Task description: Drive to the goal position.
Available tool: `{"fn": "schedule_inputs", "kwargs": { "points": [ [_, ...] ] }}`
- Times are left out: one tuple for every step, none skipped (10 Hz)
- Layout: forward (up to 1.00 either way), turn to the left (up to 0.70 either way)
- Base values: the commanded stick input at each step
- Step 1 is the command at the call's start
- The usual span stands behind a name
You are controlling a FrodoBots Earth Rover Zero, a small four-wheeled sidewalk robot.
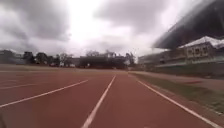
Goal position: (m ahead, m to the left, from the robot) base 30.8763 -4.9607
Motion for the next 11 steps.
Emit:
{"fn": "schedule_inputs", "kwargs": {
  "points": [
    [0.70, 0.00],
    [0.70, 0.00],
    [0.70, 0.00],
    [0.70, 0.00],
    [0.70, 0.00],
    [0.70, 0.00],
    [0.70, 0.00],
    [0.70, 0.00],
    [0.70, 0.00],
    [0.70, 0.00],
    [0.70, 0.00]
  ]
}}
